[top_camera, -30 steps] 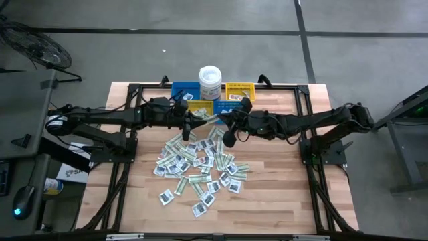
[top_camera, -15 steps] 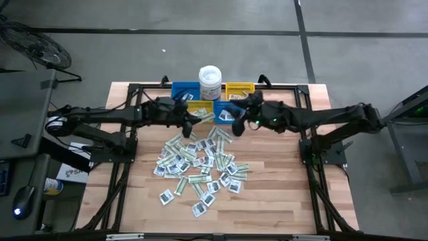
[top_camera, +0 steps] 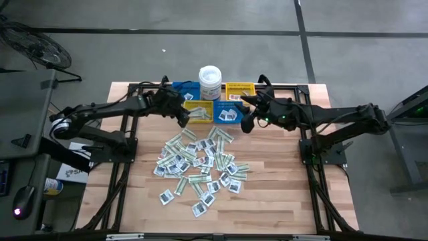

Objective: Pick & Place First Aid Supplies
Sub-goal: Put the green bandage pad into the left yellow bin

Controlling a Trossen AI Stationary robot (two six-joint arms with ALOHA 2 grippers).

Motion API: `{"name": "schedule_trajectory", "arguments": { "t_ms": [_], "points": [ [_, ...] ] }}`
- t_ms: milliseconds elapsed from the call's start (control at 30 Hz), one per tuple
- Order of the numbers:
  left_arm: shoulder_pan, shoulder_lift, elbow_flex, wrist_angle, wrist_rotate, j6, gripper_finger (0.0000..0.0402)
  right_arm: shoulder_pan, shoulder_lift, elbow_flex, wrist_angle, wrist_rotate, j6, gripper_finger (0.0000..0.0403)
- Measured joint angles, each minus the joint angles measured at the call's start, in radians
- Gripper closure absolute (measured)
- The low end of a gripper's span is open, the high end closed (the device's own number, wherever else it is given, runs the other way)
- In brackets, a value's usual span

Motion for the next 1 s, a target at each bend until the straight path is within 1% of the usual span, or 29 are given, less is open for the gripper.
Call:
{"name": "schedule_trajectory", "arguments": {
  "t_ms": [133,200,367,467,600,667,800,1000],
  "points": [
    [0.038,0.083,-0.001,0.010,0.022,0.033,0.0401,0.000,0.000,0.000,-0.025,0.000,0.043,0.0224],
    [0.059,0.114,0.000,0.042,0.030,0.035,0.0401,0.000,0.000,0.000,-0.028,0.000,0.048,0.0224],
    [0.110,0.191,0.000,0.091,0.103,0.038,0.0401,0.000,0.000,0.000,-0.046,0.000,0.074,0.0224],
    [0.126,0.228,0.000,0.090,0.108,0.038,0.0401,0.000,0.000,0.000,-0.055,0.005,0.094,0.0224],
    [0.138,0.265,0.000,0.108,0.153,0.038,0.0401,0.000,0.000,0.000,-0.074,0.008,0.110,0.0224],
    [0.136,0.275,0.000,0.124,0.149,0.038,0.0398,0.000,0.000,0.000,-0.077,0.008,0.120,0.0224],
    [0.135,0.280,0.000,0.146,0.145,0.038,0.0373,0.000,0.000,0.000,-0.084,0.008,0.130,0.0224],
    [0.136,0.280,0.000,0.148,0.120,0.047,0.0312,0.000,0.000,0.000,-0.086,0.008,0.133,0.0224]
  ]
}}
